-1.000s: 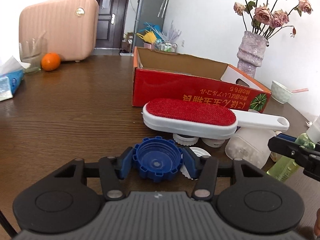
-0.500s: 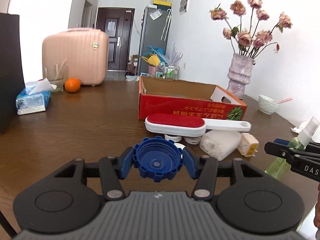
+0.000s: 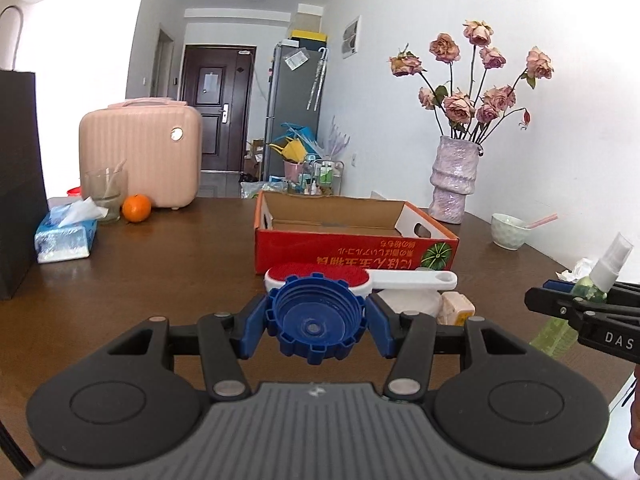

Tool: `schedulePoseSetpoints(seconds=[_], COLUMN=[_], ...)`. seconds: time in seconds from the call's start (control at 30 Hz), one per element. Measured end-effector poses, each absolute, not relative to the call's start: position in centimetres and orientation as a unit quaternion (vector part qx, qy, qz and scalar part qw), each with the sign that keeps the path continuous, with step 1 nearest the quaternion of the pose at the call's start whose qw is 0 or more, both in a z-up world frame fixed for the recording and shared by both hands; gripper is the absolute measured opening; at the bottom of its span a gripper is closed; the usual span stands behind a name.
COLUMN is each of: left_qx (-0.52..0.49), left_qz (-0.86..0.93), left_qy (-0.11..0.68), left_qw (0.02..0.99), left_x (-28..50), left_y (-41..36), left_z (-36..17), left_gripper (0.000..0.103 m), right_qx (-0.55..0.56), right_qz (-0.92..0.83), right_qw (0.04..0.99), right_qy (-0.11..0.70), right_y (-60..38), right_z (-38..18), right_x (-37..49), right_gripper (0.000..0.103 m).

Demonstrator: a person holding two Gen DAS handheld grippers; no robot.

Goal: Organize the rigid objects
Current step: 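Carry the blue cap and green spray bottle into the red box with both tools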

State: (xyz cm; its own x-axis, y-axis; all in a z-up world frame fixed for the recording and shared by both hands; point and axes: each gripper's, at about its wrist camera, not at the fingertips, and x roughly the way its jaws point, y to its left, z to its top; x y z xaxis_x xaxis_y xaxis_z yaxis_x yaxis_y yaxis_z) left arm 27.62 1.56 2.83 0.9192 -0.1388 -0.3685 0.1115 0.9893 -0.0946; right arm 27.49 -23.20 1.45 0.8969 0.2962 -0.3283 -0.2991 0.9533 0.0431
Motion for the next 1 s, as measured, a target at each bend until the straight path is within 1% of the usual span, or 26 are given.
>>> schedulePoseSetpoints(seconds=[0.27,0.63,0.83,1.0], left_qx=[-0.019,-0.019,-0.015,-0.019], left_qz=[-0.073,-0.063,-0.063,-0.054], left_qy=[0.169,0.151,0.149,0.166], left_qw=[0.983,0.986,0.987,0.985], left_x=[33.2,42.9,49.1,55.6], left_y=[0.4,0.8,1.5,2.4], left_z=[4.2,4.9,5.6,5.7], left_gripper=[0.054,0.054,0.054,0.054], right_qx=[-0.007,-0.016,-0.009,0.005], right_qz=[0.153,0.150,0.155,0.158], right_qw=[0.975,0.978,0.978,0.975], right_qy=[0.162,0.146,0.138,0.156], right_y=[-23.8,-23.7,-23.6,-23.8], right_z=[2.1,2.7,3.4,3.7], right_x=[33.5,43.7,50.0,56.8], right_gripper=[0.031,0.031,0.031,0.031])
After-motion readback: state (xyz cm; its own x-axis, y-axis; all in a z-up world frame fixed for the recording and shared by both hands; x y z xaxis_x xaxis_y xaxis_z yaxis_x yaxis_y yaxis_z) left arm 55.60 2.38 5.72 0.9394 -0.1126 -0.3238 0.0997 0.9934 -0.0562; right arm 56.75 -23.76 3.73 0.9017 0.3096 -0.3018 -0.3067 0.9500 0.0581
